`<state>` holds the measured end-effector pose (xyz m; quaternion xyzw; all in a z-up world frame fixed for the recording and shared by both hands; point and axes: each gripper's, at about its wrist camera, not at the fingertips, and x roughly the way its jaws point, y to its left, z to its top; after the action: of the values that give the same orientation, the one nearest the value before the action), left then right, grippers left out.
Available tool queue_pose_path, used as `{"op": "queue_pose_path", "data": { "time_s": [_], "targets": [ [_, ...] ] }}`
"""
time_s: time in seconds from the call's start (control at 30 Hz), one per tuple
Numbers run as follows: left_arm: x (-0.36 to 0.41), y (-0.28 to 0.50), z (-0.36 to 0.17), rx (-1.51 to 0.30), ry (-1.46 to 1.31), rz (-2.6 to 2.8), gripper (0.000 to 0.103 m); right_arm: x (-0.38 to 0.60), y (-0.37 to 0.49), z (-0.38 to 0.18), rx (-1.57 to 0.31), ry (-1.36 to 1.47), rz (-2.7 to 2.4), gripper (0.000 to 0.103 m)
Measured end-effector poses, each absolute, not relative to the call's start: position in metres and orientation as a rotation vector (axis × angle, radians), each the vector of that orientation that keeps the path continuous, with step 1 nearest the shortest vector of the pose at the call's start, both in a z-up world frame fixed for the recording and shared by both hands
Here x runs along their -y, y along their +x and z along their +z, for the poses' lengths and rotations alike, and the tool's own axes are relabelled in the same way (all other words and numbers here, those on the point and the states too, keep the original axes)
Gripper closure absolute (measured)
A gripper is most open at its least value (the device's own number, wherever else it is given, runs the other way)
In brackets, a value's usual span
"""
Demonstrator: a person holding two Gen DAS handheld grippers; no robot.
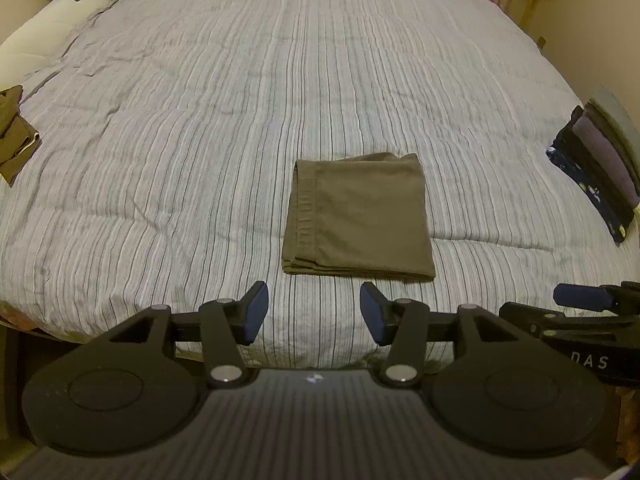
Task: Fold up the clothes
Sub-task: 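Pull both open tools back from the folded trousers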
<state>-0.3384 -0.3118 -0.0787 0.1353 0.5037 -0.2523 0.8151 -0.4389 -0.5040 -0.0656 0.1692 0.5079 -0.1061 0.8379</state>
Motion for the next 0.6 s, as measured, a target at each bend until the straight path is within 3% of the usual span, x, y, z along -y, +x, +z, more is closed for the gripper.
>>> {"op": "queue_pose_path", "data": {
  "time_s": [0.6],
  "targets": [
    [0.283, -0.337, -0.115, -1.187, 0.233, -0.482, 0.055, 0.498, -0.436, -0.099, -1.16, 0.4, -0.187, 0.03]
  ]
}}
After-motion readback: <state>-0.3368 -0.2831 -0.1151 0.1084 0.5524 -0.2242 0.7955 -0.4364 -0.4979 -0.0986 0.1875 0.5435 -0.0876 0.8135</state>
